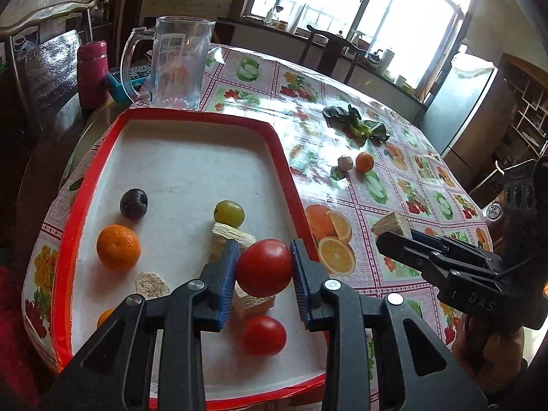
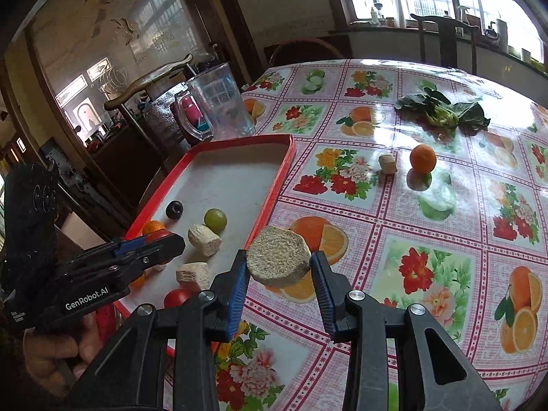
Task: Organize fruits
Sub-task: 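Carry the tomato in the left tool while the right tool carries the beige slice to the tray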
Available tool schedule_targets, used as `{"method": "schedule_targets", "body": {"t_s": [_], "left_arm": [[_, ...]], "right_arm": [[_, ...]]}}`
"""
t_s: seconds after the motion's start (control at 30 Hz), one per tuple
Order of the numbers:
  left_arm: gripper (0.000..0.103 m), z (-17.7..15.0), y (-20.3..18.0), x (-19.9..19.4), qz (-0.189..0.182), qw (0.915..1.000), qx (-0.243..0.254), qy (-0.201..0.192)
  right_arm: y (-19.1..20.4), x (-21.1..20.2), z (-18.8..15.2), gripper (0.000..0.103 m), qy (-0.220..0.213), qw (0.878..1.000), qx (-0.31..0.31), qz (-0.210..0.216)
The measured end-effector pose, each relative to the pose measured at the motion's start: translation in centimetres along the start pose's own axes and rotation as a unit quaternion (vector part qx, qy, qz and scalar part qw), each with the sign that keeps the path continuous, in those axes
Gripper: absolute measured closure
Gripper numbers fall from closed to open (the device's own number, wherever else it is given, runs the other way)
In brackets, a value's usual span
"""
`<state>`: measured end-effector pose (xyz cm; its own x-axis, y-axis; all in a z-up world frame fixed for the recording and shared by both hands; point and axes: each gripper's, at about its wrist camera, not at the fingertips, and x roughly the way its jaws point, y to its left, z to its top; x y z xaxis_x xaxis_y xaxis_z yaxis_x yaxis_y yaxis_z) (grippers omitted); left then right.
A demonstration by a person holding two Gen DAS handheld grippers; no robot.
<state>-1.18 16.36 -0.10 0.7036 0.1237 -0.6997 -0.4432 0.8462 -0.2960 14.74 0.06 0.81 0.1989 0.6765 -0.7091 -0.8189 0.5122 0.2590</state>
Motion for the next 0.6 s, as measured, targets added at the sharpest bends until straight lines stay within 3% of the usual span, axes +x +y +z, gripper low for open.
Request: {"method": "schedule_targets", "body": {"t_s": [0.6], "left_arm": [[0.075, 0.7, 3.5, 0.0, 0.012, 0.9997, -0.023, -0.001]], "right_arm": [[2.2, 2.5, 1.4, 0.066, 0.014, 1.0, -0.019, 0.007]]}}
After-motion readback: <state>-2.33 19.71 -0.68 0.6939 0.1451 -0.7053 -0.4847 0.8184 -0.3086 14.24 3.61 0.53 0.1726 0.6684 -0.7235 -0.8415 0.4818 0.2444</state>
